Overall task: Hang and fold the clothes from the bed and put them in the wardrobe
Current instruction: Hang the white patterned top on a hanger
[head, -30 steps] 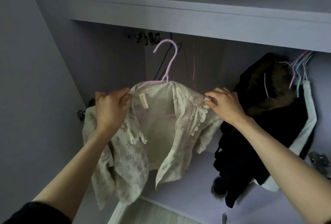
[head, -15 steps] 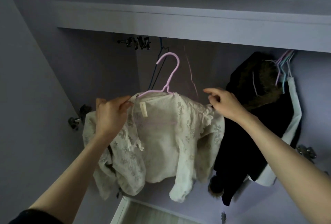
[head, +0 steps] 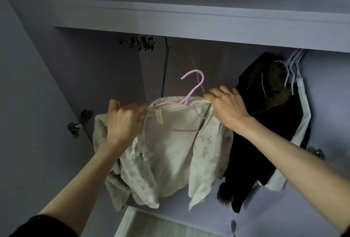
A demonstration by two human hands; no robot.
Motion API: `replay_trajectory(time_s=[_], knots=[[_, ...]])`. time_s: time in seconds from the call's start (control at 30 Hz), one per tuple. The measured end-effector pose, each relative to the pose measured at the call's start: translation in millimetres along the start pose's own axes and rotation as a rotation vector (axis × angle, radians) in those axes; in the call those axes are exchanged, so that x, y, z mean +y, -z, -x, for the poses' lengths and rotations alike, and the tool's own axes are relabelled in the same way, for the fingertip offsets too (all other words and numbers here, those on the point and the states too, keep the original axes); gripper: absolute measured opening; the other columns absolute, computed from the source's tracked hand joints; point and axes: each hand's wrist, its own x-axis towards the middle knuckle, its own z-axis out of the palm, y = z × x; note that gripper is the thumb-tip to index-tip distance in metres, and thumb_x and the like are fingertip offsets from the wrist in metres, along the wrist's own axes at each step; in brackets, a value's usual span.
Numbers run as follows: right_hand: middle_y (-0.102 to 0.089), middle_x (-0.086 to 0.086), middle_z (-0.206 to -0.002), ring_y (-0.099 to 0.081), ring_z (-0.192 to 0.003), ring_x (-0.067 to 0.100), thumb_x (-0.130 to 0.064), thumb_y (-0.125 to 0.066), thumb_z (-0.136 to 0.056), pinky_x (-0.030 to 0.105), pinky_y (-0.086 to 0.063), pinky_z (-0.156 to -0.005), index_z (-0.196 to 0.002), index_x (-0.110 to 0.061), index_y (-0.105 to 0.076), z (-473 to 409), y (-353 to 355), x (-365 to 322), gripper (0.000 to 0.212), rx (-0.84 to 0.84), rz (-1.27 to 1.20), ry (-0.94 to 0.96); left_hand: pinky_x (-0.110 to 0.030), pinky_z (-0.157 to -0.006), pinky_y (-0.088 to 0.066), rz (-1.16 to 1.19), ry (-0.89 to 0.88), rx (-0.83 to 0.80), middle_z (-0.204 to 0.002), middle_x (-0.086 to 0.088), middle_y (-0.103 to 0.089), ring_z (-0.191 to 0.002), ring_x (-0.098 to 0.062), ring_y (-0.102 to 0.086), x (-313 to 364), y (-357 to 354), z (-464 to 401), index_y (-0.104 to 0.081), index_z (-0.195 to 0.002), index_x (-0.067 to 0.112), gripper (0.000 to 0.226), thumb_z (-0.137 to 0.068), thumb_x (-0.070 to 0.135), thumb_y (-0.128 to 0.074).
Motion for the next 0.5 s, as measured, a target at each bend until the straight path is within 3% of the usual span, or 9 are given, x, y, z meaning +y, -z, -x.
replay_trajectory(time_s=[0.1, 0.2, 0.27, 0.33, 0.4, 0.47, 0.5], knots=[[-0.045, 0.011, -0.135, -0.041, -0.115, 0.034, 0.001, -0.042, -0.086, 0.044, -0.044, -0.078, -0.136, -0.015, -0.046, 4.9, 6.4, -3.7, 0.053, 0.083, 0.008, -0.095, -0.035, -0.071, -0.024, -0.007, 0.023, 0.012, -0.057, -0.005, -0.066, -0.041, -0.025, -0.049, 3.1, 2.4, -4.8, -0.074, -0.080, 0.014, 0.016, -0.079, 0.009, -0.059], [-0.039, 0.007, -0.136, -0.035, -0.119, 0.030, -0.003, -0.045, -0.086, 0.039, -0.043, -0.084, -0.141, -0.018, -0.033, 18.1, -5.4, -11.3, 0.058, -0.149, 0.023, -0.014, -0.034, -0.072, -0.025, 0.025, 0.071, 0.075, -0.060, -0.006, -0.068, -0.042, -0.025, -0.050, 0.1, 6.0, -10.2, -0.074, -0.083, 0.013, 0.020, -0.074, -0.001, -0.063], [-0.046, 0.001, -0.131, -0.039, -0.119, 0.019, -0.008, -0.051, -0.088, 0.030, -0.039, -0.094, -0.138, -0.019, -0.038, 20.3, -8.4, -12.7, 0.053, -0.339, -0.344, 0.019, -0.034, -0.070, -0.024, 0.046, 0.071, 0.109, -0.059, -0.007, -0.067, -0.042, -0.025, -0.049, -1.1, 6.7, -10.5, -0.073, -0.081, 0.013, 0.018, -0.074, -0.001, -0.063], [-0.057, -0.009, -0.109, -0.051, -0.097, -0.002, -0.020, -0.060, -0.089, 0.012, -0.037, -0.082, -0.137, -0.024, -0.045, 15.0, 0.1, -13.5, 0.051, -0.423, -0.822, -0.042, -0.034, -0.070, -0.023, 0.070, 0.073, 0.137, -0.060, -0.008, -0.068, -0.043, -0.024, -0.051, -1.8, 4.5, -9.1, -0.073, -0.082, 0.012, 0.016, -0.075, 0.001, -0.064], [-0.053, -0.015, -0.084, -0.048, -0.073, -0.003, -0.030, -0.063, -0.088, 0.015, -0.036, -0.071, -0.125, -0.027, -0.058, 8.9, 3.6, -11.7, 0.037, -0.292, -0.958, -0.053, -0.034, -0.070, -0.024, 0.096, 0.095, 0.175, -0.063, -0.009, -0.070, -0.045, -0.025, -0.052, -2.3, 1.9, -6.7, -0.074, -0.084, 0.011, 0.014, -0.076, 0.002, -0.066], [-0.049, -0.016, -0.077, -0.044, -0.074, 0.003, -0.027, -0.064, -0.088, 0.023, -0.033, -0.072, -0.097, -0.031, -0.065, 5.2, 2.0, -6.7, 0.009, -0.161, -0.876, -0.027, -0.032, -0.073, -0.026, 0.168, 0.155, 0.203, -0.068, -0.011, -0.071, -0.048, -0.024, -0.050, 0.3, 0.1, -6.9, -0.075, -0.087, 0.009, 0.013, -0.078, 0.004, -0.068], [-0.046, -0.015, -0.072, -0.042, -0.071, 0.004, -0.025, -0.063, -0.089, 0.025, -0.032, -0.069, -0.081, -0.036, -0.058, 4.1, 1.9, -6.3, 0.014, -0.140, -0.881, -0.031, -0.032, -0.077, -0.029, 0.214, 0.192, 0.200, -0.069, -0.012, -0.072, -0.048, -0.020, -0.046, 3.0, -1.1, -6.7, -0.075, -0.090, 0.008, 0.013, -0.079, 0.006, -0.068]])
